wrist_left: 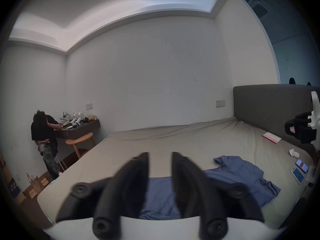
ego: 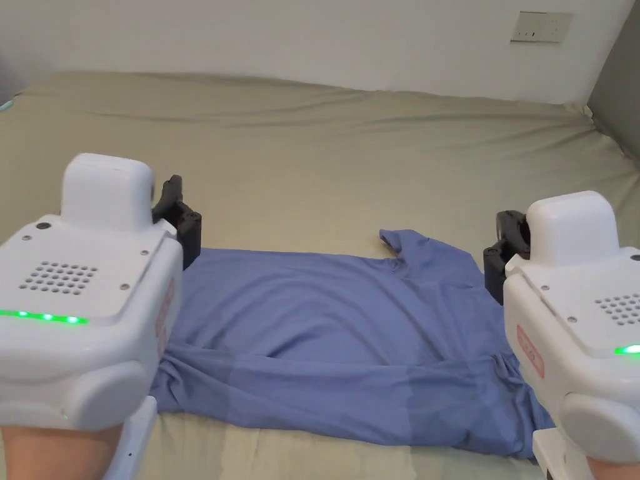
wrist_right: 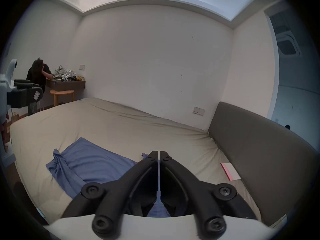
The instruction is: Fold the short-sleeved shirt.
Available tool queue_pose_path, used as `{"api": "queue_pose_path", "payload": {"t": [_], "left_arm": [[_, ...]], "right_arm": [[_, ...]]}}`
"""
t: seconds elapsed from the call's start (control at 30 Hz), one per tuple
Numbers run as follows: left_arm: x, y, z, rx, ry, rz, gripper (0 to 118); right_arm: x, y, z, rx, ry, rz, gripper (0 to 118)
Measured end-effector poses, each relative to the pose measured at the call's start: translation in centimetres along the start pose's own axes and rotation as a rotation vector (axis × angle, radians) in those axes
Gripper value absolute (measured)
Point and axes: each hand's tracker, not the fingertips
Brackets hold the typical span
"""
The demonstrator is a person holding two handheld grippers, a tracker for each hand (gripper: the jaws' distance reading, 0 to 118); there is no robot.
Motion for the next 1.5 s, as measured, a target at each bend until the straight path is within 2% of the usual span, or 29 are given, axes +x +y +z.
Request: {"api": "queue_pose_path", "payload": {"t": [0.1,0.43,0.53,0.6,0.7,0.73,0.77,0.8,0.83,0.87,0.9,1.03,1.07,1.2,1.27,1.3,1.33,1.37,1.4,1.43,1.5], "left_arm": [[0.6,-0.7,0.1,-0.021,-0.004,-0.048,0],[-0.7,-3.6,-1.6,-0.156,-0.002,-0.043,0],[-2.0,-6.7,-3.6,-0.326,-0.033,-0.023,0],[-3.3,-9.5,-5.3,-0.495,-0.086,0.039,0],[-4.8,-14.2,-7.1,-0.612,-0.055,0.117,0],[-5.1,-15.7,-7.8,-0.659,-0.028,0.117,9],[-5.6,-17.1,-8.5,-0.682,-0.013,0.138,26],[-6.0,-18.6,-9.3,-0.742,0.015,0.148,62],[-6.4,-20.1,-10.2,-0.783,0.012,0.164,90],[-6.7,-21.2,-10.9,-0.813,0.027,0.167,110],[-7.0,-22.3,-11.5,-0.803,0.033,0.174,116],[-7.6,-24.6,-13.9,-0.842,0.088,0.197,114],[-7.7,-24.9,-14.3,-0.855,0.097,0.208,111],[-7.0,-25.1,-14.6,-0.841,0.081,0.199,71],[-6.1,-25.1,-14.5,-0.835,0.073,0.17,63],[-6.1,-24.9,-14.5,-0.832,0.065,0.155,55],[-6.4,-24.8,-14.5,-0.837,0.041,0.184,47],[-6.6,-24.7,-14.5,-0.839,0.039,0.208,33],[-6.5,-24.5,-14.4,-0.838,0.043,0.204,8],[-6.4,-24.3,-14.2,-0.833,0.041,0.184,8],[-6.4,-23.5,-13.8,-0.812,0.04,0.132,7]], "right_arm": [[-0.2,-0.3,0.1,-0.026,0.02,0.01,2],[1.0,-1.5,0.2,-0.051,0.008,0.013,2],[1.4,-2.0,0.3,-0.072,0.013,-0.001,2],[1.7,-2.5,0.2,-0.086,0.003,0.002,2],[2.4,-3.5,-0.1,-0.143,0.02,0.003,2],[2.6,-3.9,-0.2,-0.158,0.021,-0.008,2],[2.8,-4.3,-0.2,-0.166,0.017,-0.007,2],[2.9,-4.7,-0.3,-0.179,0.009,0.001,2],[3.1,-5.1,-0.3,-0.192,0.004,0.011,2],[3.3,-5.4,-0.3,-0.201,0.002,0.014,2],[3.5,-5.7,-0.4,-0.213,-0.001,0.015,2],[4.3,-6.8,-0.5,-0.261,-0.024,0.034,2],[4.5,-7.0,-0.6,-0.274,-0.028,0.039,2],[5.5,-8.0,-1.1,-0.335,-0.038,0.035,2],[6.3,-8.5,-1.6,-0.383,0.008,-0.053,2],[7.0,-8.7,-2.0,-0.409,0.028,-0.119,2],[7.4,-9.0,-2.4,-0.423,0.021,-0.149,2],[7.7,-9.2,-2.7,-0.43,0.001,-0.146,2],[7.9,-9.5,-3.3,-0.437,-0.019,-0.125,2],[8.2,-9.9,-3.8,-0.456,-0.041,-0.115,6],[8.7,-11.3,-5.3,-0.511,-0.073,-0.134,36]]}}
